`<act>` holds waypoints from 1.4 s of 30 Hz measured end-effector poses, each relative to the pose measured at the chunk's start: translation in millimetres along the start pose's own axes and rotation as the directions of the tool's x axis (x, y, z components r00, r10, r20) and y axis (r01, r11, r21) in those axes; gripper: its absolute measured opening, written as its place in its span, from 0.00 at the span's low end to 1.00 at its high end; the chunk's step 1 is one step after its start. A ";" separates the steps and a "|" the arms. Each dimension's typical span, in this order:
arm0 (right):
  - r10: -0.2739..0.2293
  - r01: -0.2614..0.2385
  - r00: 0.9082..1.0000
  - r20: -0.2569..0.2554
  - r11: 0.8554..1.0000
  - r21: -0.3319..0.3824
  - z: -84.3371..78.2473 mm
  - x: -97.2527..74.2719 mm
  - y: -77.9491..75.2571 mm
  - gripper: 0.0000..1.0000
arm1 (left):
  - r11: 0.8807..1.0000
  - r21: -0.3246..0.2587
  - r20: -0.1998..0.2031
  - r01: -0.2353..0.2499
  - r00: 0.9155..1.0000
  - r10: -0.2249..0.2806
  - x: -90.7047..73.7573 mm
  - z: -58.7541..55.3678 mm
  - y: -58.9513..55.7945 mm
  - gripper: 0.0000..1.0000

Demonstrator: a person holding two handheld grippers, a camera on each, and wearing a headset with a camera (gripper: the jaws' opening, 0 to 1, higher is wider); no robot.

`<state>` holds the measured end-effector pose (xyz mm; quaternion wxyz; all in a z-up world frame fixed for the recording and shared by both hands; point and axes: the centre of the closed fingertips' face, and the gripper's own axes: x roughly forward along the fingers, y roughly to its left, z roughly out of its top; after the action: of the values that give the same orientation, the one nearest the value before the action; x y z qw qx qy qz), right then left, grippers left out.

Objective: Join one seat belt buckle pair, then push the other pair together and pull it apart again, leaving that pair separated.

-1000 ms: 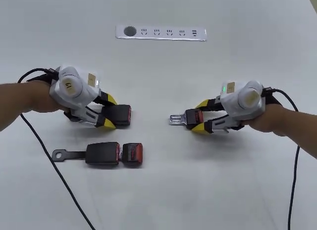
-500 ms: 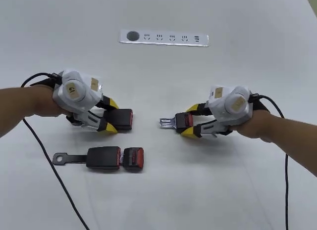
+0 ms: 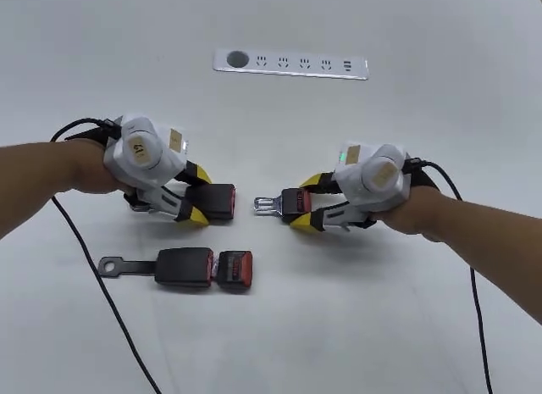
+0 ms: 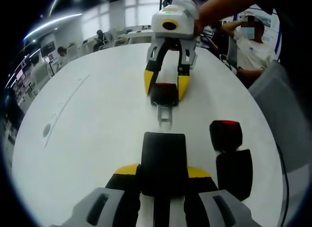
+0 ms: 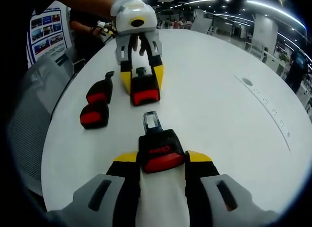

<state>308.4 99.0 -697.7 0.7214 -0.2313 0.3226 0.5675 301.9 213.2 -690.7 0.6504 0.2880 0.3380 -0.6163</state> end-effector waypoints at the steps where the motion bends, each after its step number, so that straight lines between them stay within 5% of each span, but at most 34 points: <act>1: 0.007 -0.007 1.000 0.005 1.000 -0.006 3.4 2.3 2.4 0.34 | 1.000 -0.004 -0.001 -0.001 1.000 0.001 0.1 -0.5 0.2 0.35; 23: 0.043 -0.042 0.998 0.037 0.999 -0.011 32.7 19.7 6.9 0.34 | 0.999 -0.030 -0.004 -0.019 1.000 0.019 -0.8 3.1 -1.0 0.35; 42: 0.028 -0.028 1.000 0.005 1.000 -0.006 44.6 38.1 15.8 0.33 | 1.000 -0.003 -0.057 0.001 0.998 -0.001 0.7 -1.5 0.3 0.34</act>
<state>307.7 159.7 -694.4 0.7135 -0.2275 0.3219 0.5792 302.1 214.0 -692.2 0.6406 0.3041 0.3575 -0.6077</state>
